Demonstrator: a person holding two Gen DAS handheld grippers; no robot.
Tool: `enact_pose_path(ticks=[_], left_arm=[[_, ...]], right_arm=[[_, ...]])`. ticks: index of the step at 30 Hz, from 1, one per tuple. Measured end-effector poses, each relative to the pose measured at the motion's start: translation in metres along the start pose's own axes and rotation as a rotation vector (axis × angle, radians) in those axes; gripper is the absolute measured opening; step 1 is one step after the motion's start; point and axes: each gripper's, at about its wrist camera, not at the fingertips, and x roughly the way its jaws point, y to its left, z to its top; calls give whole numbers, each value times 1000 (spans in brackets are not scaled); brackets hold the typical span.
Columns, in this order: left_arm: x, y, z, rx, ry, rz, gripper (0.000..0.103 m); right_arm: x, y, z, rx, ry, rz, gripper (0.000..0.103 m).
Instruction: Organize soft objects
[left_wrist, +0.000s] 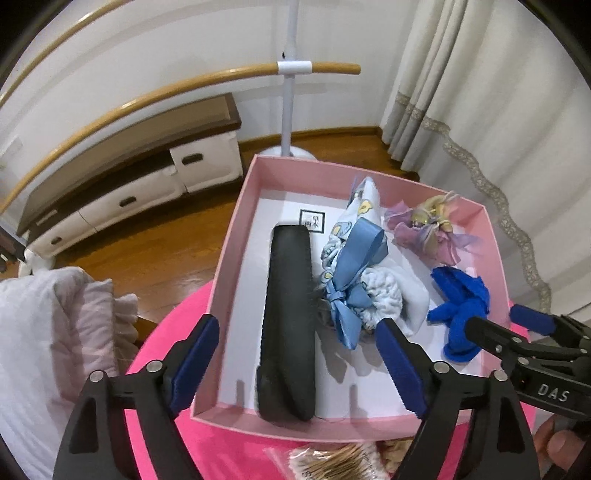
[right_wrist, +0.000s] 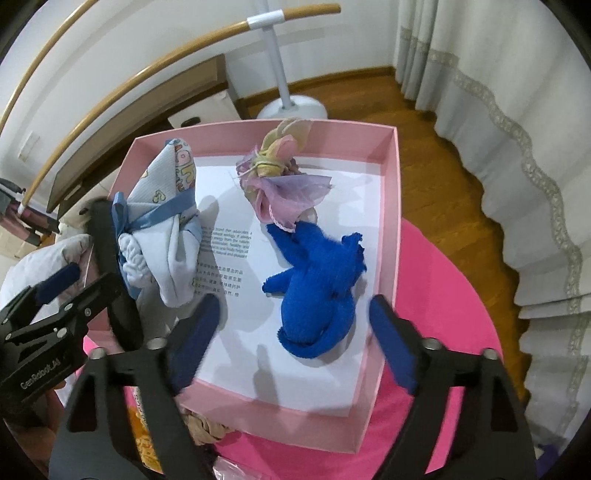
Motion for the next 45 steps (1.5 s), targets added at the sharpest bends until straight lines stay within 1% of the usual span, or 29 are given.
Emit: enact_pose_path(ticks=[2, 4, 6, 7, 10, 13, 16, 17, 19, 20, 23, 26, 28, 32, 36, 41, 45], left_arm=[[-9, -5, -4, 16, -21, 15, 91], [-21, -10, -11, 35, -50, 29, 93], [-37, -14, -19, 46, -80, 34, 96], [-46, -15, -23, 48, -99, 34, 97], [-80, -17, -35, 48, -151, 24, 100], [-124, -20, -55, 53, -214, 7, 103], [-172, -25, -76, 59, -287, -20, 103], [-186, -22, -83, 61, -304, -25, 103], [-218, -24, -102, 71, -347, -34, 103], [-232, -23, -111, 71, -364, -35, 103], [-272, -18, -142, 54, -400, -44, 103], [-306, -15, -171, 37, -435, -24, 103], [-329, -13, -193, 31, -453, -1, 103], [-364, -14, -231, 15, -466, -3, 103], [-395, -18, -260, 25, -498, 5, 103], [-414, -20, -283, 21, -507, -3, 103], [-415, -17, -282, 7, -500, -6, 103]], right_arm=[[-7, 1, -4, 1, -14, -8, 93], [-14, 1, -8, 5, -33, -12, 93], [-29, 1, -14, 12, -63, -12, 97], [-36, 1, -17, 16, -78, -12, 102], [-64, 2, -29, 21, -136, -19, 103], [-101, 6, -43, 29, -203, -25, 103], [-147, 12, -60, 23, -289, -45, 103], [-168, 16, -70, 20, -334, -45, 103], [-196, 20, -84, 7, -395, -53, 103], [-217, 23, -96, -3, -442, -69, 103], [-259, 30, -124, -15, -531, -84, 103], [-292, 36, -147, -9, -592, -85, 103], [-308, 40, -161, -4, -620, -81, 103], [-340, 49, -191, -9, -671, -84, 103], [-359, 57, -213, -15, -694, -80, 103], [-372, 59, -228, -18, -713, -80, 103], [-375, 58, -235, -9, -714, -75, 103]])
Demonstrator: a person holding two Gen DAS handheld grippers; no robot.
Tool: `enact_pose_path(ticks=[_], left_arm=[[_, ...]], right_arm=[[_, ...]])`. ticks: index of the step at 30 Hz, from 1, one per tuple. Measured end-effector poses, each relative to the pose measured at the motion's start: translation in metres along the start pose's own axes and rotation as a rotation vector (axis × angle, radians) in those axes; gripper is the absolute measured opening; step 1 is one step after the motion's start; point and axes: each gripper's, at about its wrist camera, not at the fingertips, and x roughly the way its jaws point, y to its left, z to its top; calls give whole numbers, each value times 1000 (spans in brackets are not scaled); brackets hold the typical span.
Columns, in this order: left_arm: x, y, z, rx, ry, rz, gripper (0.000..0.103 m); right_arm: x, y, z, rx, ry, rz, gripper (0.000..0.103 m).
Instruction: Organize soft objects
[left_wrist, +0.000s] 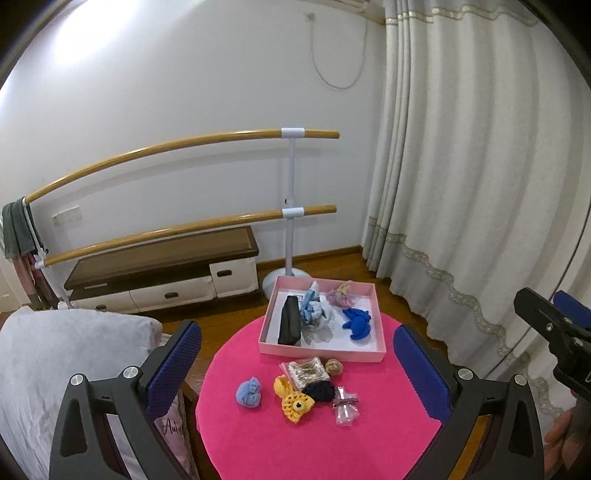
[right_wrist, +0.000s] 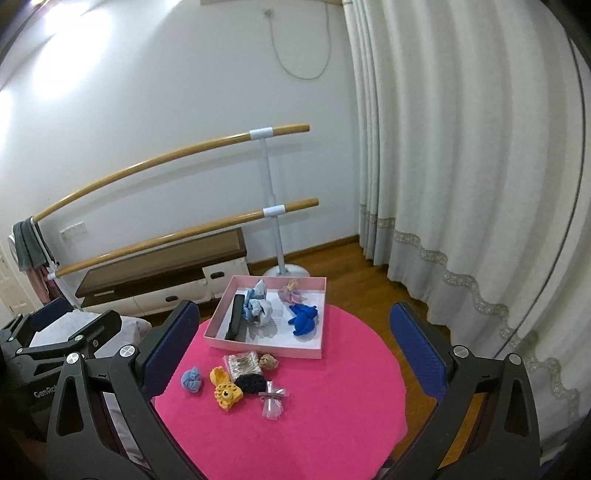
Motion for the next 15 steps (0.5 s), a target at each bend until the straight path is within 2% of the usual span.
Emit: enact_pose_path(ticks=[11, 15], left_arm=[[4, 4, 11, 1, 11, 11, 103], [15, 5, 6, -2, 33, 20, 103]], right_arm=[[-2, 1, -4, 8, 18, 19, 103], [11, 0, -9, 12, 62, 24, 103]])
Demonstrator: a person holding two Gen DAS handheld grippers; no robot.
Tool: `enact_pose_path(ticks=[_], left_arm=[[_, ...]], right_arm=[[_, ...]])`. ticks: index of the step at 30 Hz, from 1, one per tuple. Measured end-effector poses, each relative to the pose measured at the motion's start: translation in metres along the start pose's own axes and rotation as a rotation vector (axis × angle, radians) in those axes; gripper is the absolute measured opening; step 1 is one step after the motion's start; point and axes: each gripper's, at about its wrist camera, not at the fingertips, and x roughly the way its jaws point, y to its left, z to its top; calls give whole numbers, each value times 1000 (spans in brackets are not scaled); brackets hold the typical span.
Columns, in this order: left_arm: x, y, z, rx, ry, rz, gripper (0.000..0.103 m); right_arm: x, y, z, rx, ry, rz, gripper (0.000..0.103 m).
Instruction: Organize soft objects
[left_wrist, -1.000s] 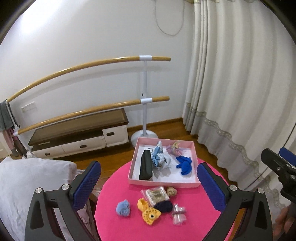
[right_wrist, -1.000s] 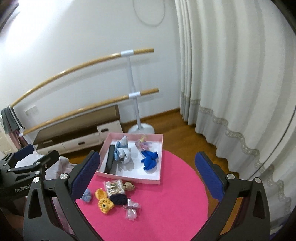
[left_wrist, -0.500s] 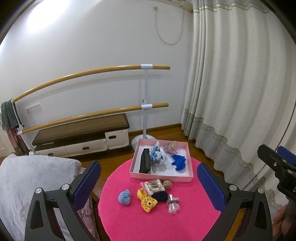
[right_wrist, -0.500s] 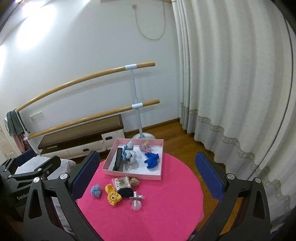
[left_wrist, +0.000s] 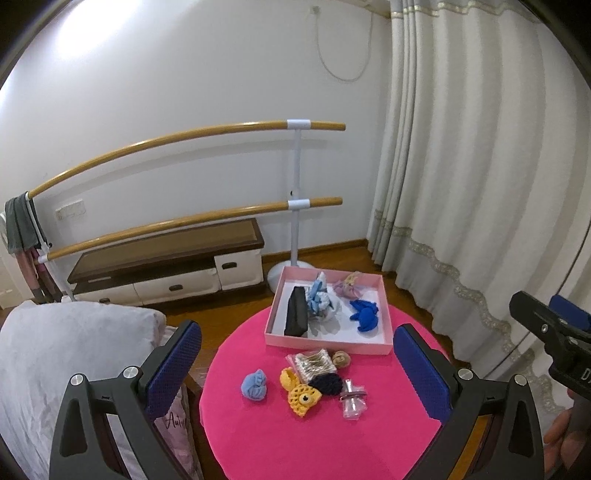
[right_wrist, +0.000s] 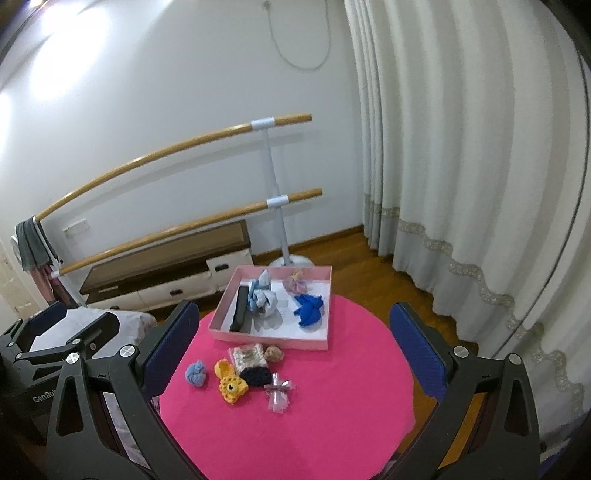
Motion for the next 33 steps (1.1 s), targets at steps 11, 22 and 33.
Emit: enact_pose_path(ticks=[11, 22, 33], left_arm=[[62, 6, -6, 15, 137, 7, 103], [191, 7, -42, 1, 376, 15, 99], [308, 11, -74, 6, 549, 9, 92]], right_arm=[[67, -13, -32, 20, 195, -5, 103], [167, -17, -87, 13, 439, 12, 102], [245, -21, -146, 37, 641, 28, 96]])
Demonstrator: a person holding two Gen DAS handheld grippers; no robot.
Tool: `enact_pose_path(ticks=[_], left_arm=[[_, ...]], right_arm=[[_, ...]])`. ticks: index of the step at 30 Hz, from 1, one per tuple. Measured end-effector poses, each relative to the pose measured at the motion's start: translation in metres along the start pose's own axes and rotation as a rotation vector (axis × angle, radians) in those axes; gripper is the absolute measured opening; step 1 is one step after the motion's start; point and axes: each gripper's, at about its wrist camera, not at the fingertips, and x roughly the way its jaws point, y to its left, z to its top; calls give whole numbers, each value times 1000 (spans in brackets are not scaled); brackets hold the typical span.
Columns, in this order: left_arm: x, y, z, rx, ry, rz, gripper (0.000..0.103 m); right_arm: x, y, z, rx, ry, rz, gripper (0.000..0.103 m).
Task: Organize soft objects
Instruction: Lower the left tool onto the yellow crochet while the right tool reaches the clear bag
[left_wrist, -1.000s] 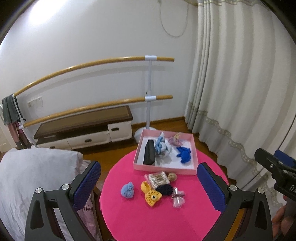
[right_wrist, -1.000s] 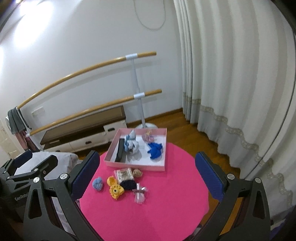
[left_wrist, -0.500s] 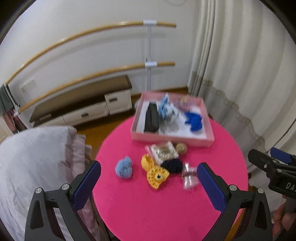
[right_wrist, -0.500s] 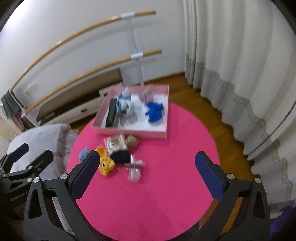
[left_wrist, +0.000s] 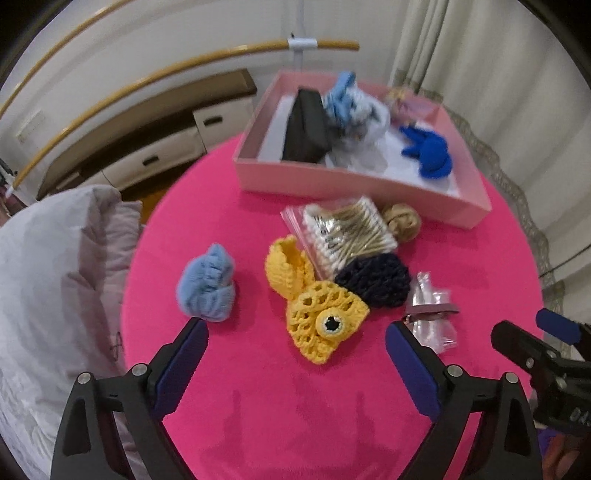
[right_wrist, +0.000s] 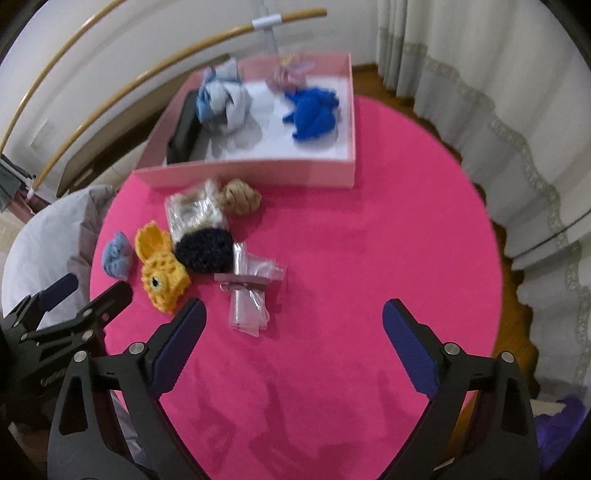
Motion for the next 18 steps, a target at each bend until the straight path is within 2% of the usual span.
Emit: enact_pose_path(ticks=[3, 5, 8, 10, 12, 15, 18], left_arm=[[27, -2, 4, 14, 39, -15, 84], [44, -2, 6, 21, 54, -20, 81], [61, -3, 6, 29, 68, -25, 79], [73, -2, 8, 32, 86, -38, 72], [84, 0, 9, 33, 112, -50, 70], [97, 4, 8, 17, 150, -96, 63], [97, 5, 11, 17, 147, -102, 61]], right_arm=[[16, 1, 0, 0, 31, 18, 94], [25, 1, 0, 0, 52, 31, 83], [38, 3, 1, -2, 78, 42, 83], [45, 3, 1, 0, 93, 57, 82], [51, 5, 2, -3, 106, 68, 82], [62, 9, 5, -7, 128, 86, 78], [74, 12, 8, -6, 151, 88, 72]])
